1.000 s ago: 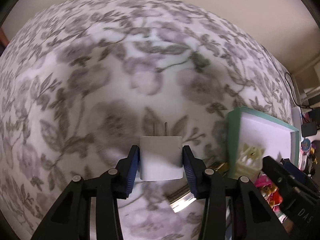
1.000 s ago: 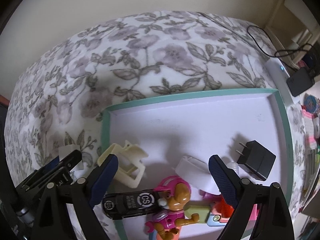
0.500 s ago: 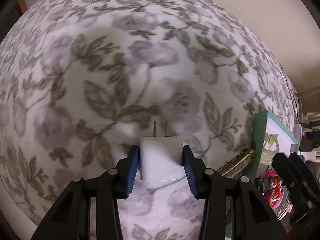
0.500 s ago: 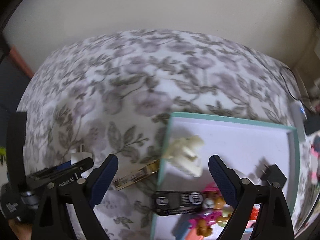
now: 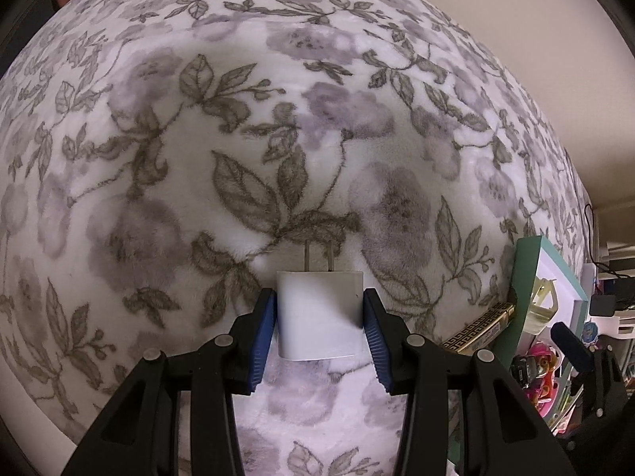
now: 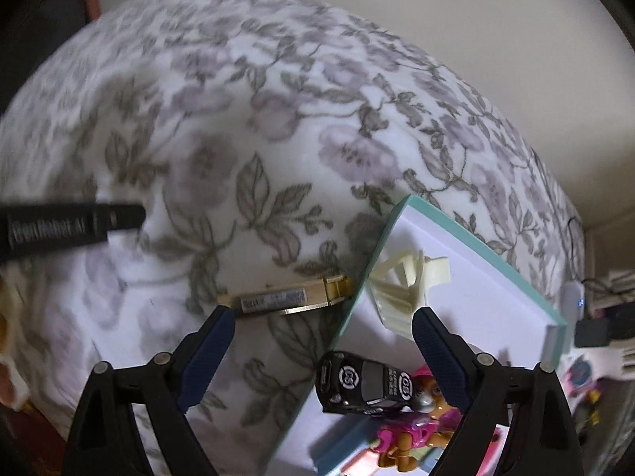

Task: Organize rigid objects
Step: 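Grasp the white charger plug with the left gripper while the right approaches the gold bar, then grasp the gold patterned bar with the right gripper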

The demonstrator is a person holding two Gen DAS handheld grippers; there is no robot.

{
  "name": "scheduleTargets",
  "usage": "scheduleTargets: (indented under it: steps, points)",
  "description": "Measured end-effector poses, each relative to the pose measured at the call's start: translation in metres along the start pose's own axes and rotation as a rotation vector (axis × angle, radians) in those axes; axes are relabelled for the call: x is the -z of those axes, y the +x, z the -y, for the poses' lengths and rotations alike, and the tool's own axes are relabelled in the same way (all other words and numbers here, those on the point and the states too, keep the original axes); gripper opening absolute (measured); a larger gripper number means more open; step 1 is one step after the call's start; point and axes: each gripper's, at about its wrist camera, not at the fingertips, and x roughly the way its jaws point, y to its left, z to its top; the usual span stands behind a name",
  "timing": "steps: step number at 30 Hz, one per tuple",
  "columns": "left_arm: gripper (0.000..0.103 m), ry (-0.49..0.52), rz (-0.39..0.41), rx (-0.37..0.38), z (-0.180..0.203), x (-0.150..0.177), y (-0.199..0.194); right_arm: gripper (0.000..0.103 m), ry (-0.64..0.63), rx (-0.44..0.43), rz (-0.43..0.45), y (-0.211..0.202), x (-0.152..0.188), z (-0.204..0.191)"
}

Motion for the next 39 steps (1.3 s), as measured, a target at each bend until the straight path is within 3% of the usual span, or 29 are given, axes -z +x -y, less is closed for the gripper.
scheduleTargets:
  steps: [8,14,19,24,34,39]
  points:
    - [0.045,-0.006,0.000,0.002,0.012,-0.004,0.010,0.092,0.001,0.070,0.023,0.010,-0.003,-0.003]
    - [0.046,-0.013,-0.002,0.019,0.008,-0.004,0.009,0.081,0.043,0.015,0.089,0.007,-0.019,-0.005]
    - [0.046,-0.017,-0.003,0.027,0.006,-0.004,0.008,0.081,0.016,-0.055,0.067,0.010,-0.024,-0.014]
    - [0.046,-0.017,-0.002,0.024,0.007,-0.004,0.008,0.081,0.078,-0.131,-0.006,0.024,-0.020,-0.011]
    - [0.046,-0.018,-0.002,0.024,0.007,-0.005,0.009,0.083,0.079,-0.154,0.012,0.025,-0.022,-0.012]
    - [0.046,-0.017,-0.003,0.024,0.007,-0.005,0.009,0.082,0.100,-0.295,-0.030,0.027,-0.018,-0.012]
